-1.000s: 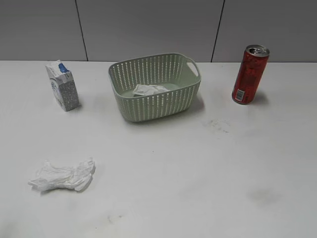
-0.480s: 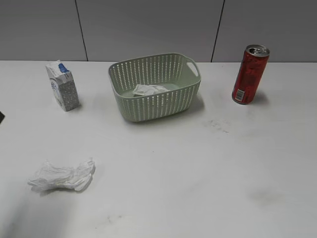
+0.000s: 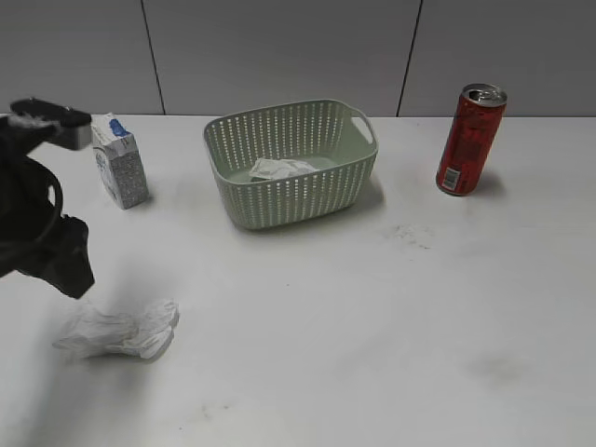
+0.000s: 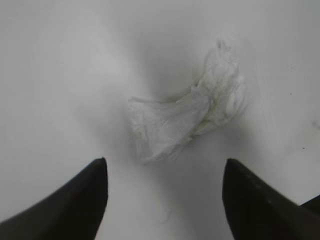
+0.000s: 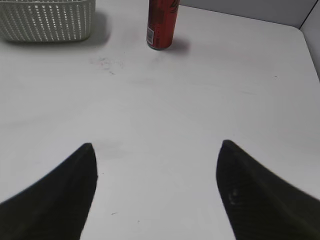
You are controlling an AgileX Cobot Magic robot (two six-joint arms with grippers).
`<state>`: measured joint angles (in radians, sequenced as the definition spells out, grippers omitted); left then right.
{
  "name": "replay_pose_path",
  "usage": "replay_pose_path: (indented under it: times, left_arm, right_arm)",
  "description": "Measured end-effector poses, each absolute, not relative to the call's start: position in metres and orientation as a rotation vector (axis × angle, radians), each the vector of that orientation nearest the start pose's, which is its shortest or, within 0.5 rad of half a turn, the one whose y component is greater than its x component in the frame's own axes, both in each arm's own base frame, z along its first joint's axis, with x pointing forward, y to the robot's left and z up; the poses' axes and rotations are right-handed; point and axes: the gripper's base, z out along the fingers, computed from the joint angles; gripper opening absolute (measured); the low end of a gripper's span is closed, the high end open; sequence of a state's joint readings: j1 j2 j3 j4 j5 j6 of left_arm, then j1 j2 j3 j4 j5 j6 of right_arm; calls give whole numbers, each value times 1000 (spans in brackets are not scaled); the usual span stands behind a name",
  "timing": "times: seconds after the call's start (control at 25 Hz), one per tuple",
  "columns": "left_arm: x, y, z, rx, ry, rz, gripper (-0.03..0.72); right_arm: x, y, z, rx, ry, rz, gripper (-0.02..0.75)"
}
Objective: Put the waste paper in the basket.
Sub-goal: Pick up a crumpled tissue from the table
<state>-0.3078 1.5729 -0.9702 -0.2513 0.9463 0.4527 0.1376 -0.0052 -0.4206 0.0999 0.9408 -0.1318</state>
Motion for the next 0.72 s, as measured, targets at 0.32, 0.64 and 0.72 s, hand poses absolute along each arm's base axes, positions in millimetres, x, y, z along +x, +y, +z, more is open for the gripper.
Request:
replay_pose_path:
  times: [0.32,0.64,0.72]
  left_arm:
    - [275,-111,151,881,3050,-388,612]
    - [280,-128,119,925,3055,-363,613]
    - [281,-132,117,940,3051,-359,609]
  right_arm:
    - [7,8,265,-263,1980,114,559]
    - [7,8,265,-262,1980,111,522]
    - [7,8,265,-262,1980,110,519]
